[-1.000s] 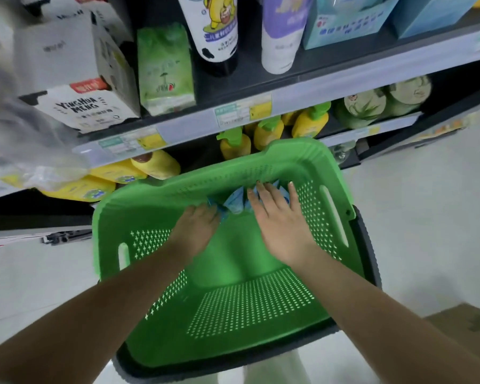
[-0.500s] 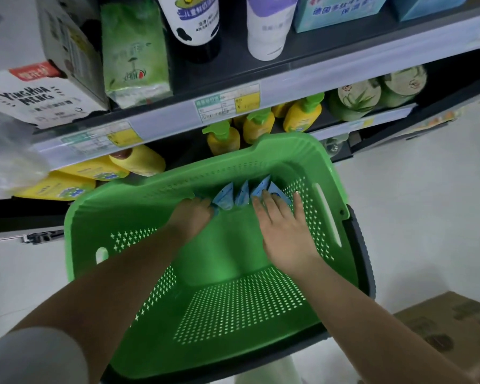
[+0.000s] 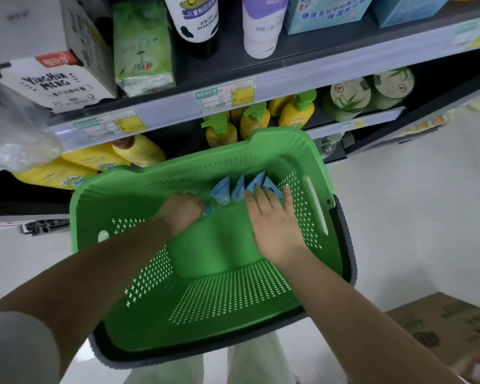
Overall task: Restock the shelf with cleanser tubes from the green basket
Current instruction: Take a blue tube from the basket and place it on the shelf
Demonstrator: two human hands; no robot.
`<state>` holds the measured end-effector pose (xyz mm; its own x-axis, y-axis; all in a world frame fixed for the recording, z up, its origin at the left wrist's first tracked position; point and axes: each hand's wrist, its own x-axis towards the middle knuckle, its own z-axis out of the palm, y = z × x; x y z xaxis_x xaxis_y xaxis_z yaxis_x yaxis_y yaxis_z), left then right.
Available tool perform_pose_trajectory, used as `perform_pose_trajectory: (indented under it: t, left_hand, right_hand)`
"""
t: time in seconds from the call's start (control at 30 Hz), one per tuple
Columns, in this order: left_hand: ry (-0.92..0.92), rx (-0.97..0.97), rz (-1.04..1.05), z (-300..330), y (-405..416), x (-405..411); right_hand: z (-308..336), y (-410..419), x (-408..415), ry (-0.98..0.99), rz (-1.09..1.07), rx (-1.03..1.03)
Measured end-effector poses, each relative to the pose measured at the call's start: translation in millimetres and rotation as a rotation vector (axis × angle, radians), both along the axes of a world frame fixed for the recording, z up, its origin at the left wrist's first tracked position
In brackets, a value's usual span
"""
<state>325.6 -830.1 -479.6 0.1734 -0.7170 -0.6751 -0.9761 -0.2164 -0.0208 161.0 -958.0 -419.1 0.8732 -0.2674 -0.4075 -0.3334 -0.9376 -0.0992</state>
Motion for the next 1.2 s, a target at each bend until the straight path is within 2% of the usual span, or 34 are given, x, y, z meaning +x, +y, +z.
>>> perform_pose_trajectory:
  t: [0.13, 0.3, 0.43, 0.57, 0.7, 0.83, 1.07, 1.2]
  left_hand:
    - [-0.024, -0.067, -0.04, 28.9, 5.9, -3.4]
    - [0.031, -0.194, -0.062, 114.8, -1.3, -7.4]
    - [-0.022, -0.526, -0.185, 197.6, -1.1, -4.2]
    - [-0.084, -0.662, -0.258, 274.5, -1.0, 2.2]
    - [-0.11, -0.78, -0.256, 340.4, -2.9, 1.8]
    - [-0.04, -0.887, -0.181, 403.2, -0.1, -1.8]
    - [-0.094, -1.151, -0.134, 494.8, 9.3, -2.5]
    - [-0.274, -1.424, -0.084, 545.0, 26.2, -1.0]
  right_hand:
    - [14.2, 2.0, -3.3, 0.025, 0.001, -0.015]
    - [47.1, 6.7, 2.0, 0.003, -0.033, -0.011]
    - [80.2, 13.5, 1.9, -0.06, -0.09, 0.034]
    - [118.4, 15.7, 10.0, -0.132, -0.072, 0.093]
    - [159.1, 19.1, 19.8, -0.328, -0.193, 0.317]
    - [206.5, 23.7, 29.8, -0.544, -0.346, 0.53]
    - [299.7, 29.1, 41.5, -0.756, -0.404, 0.649]
    - [363.5, 32.2, 52.1, -0.889, -0.338, 0.663]
